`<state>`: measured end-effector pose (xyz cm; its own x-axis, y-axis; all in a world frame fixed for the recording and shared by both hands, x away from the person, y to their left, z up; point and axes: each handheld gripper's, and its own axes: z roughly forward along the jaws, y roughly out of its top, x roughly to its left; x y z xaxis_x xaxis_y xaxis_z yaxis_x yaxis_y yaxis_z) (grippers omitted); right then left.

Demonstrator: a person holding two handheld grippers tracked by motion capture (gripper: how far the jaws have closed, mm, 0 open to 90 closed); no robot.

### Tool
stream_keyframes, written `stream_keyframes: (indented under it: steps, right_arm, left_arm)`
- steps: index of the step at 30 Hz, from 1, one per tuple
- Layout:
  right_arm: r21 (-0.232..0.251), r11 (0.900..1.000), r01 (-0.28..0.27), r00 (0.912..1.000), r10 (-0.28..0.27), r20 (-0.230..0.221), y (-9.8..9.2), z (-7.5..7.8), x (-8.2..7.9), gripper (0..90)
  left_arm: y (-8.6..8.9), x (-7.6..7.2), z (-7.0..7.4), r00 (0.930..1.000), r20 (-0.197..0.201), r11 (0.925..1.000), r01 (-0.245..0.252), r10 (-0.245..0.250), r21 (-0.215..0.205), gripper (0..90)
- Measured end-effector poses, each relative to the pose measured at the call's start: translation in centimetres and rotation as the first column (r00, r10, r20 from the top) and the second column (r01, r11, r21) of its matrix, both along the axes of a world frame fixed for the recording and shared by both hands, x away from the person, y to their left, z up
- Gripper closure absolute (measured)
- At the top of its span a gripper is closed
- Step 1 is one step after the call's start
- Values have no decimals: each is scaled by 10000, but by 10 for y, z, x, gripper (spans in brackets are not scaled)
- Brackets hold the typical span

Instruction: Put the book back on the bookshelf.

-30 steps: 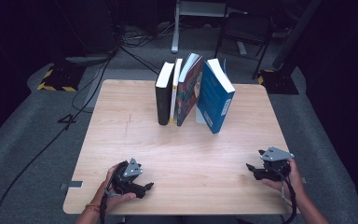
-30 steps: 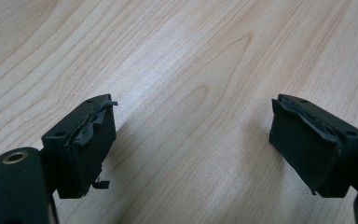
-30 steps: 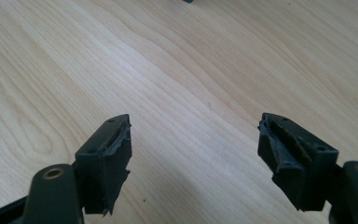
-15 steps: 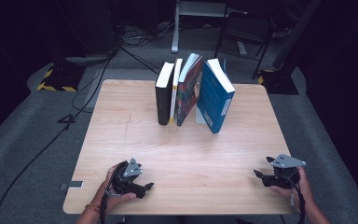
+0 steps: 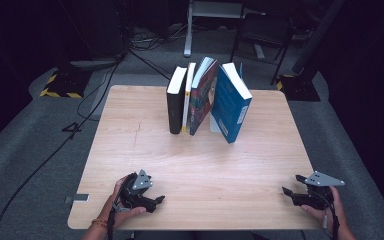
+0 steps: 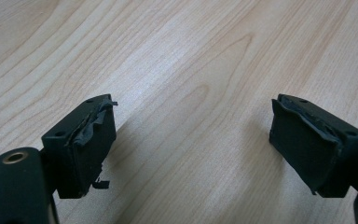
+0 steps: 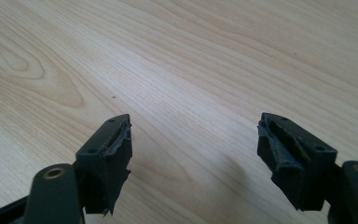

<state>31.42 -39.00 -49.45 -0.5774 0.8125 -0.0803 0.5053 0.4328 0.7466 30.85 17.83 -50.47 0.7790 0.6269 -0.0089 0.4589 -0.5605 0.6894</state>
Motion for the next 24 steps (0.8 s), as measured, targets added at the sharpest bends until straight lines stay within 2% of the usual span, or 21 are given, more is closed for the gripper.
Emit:
stream_keyframes:
  steps: [4,7,24]
  right_arm:
    - [197,9996,207,9996,-204,-182,-7,-5,-1,267]
    - [634,9970,437,9981,-408,-470,-14,-9,0,248]
    - [587,9968,550,9975,-523,-470,-13,-10,2,233]
  left_arm:
    - [0,0,0,10000,-2,10000,-38,38,-5,144]
    - [0,-2,0,9999,-15,9999,-117,117,-40,145]
    - [0,-2,0,9999,-16,9999,-121,121,-42,145]
